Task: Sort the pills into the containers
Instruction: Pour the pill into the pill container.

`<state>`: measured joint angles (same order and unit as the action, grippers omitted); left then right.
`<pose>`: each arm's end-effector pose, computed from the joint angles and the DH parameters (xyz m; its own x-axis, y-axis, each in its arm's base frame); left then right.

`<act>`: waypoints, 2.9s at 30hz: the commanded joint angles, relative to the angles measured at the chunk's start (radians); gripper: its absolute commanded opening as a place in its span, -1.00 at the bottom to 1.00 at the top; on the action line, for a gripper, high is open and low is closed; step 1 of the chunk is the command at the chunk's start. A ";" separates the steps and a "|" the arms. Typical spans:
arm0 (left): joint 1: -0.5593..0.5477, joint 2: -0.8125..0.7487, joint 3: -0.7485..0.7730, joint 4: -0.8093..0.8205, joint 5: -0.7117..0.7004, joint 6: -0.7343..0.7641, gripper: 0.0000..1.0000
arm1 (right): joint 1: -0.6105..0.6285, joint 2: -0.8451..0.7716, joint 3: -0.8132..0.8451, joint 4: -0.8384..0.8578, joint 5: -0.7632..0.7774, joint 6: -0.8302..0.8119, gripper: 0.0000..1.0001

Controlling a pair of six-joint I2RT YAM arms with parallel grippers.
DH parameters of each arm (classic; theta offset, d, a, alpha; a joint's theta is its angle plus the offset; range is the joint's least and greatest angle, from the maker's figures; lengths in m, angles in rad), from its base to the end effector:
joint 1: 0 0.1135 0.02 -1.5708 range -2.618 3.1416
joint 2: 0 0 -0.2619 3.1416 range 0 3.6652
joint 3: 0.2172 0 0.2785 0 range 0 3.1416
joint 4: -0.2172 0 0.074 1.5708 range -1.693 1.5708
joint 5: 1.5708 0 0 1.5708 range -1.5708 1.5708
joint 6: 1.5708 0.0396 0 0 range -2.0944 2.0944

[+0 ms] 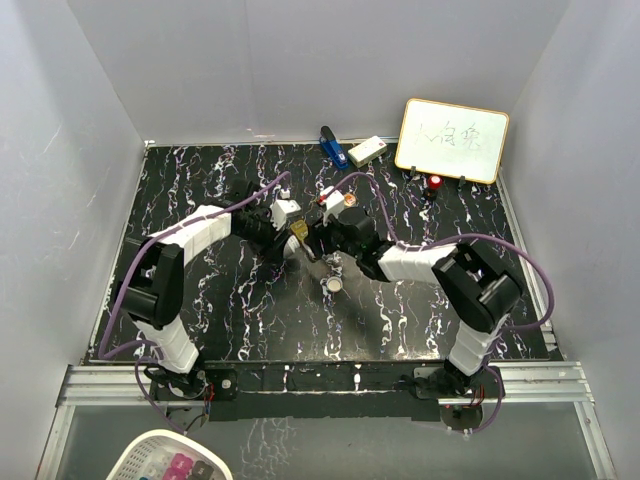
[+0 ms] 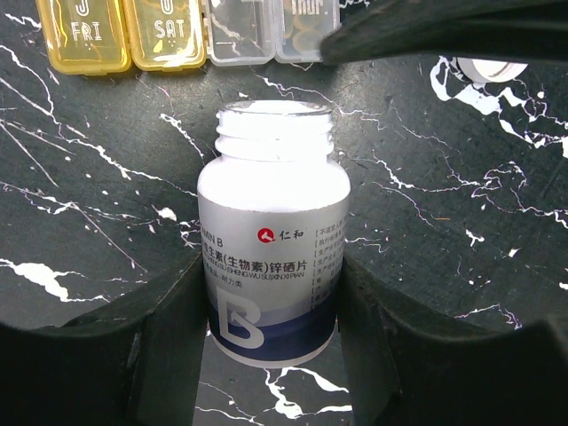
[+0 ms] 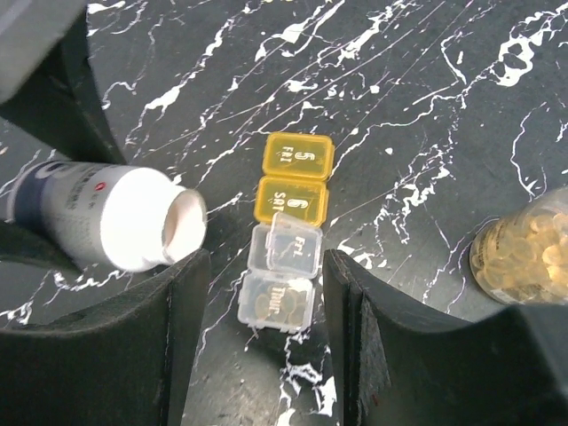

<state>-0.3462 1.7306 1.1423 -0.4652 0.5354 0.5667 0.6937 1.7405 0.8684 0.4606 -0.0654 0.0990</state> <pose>0.3456 -0.1461 0.1771 -0.4057 0.6372 -0.6553 0.8854 0.4520 -0.1086 0.2976 0.2508 0.1566 -0.3736 -0.1824 -0.9095 -0.6503 0.7507 0.1166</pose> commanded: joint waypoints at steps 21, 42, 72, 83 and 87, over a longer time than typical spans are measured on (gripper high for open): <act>0.003 0.033 0.076 -0.057 0.055 0.016 -1.00 | 0.003 0.122 0.101 0.071 0.060 -0.015 -0.49; 0.001 0.050 0.128 -0.089 0.082 -0.007 -1.00 | -0.005 0.123 0.068 0.095 0.026 -0.008 -0.94; 0.002 0.122 0.180 -0.133 -0.004 -0.017 -1.00 | 0.034 0.095 0.067 0.082 0.041 -0.089 -1.00; 0.002 0.151 0.185 -0.167 -0.024 -0.033 -1.00 | 0.056 0.095 0.068 0.086 0.103 -0.109 -1.00; 0.003 0.172 0.184 -0.191 -0.020 -0.040 -1.00 | 0.056 0.098 0.070 0.094 0.116 -0.107 -1.00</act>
<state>-0.3458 1.8839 1.2991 -0.6018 0.5152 0.5381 0.7444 1.8668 0.9329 0.5182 0.0170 0.0044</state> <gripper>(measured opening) 0.504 0.056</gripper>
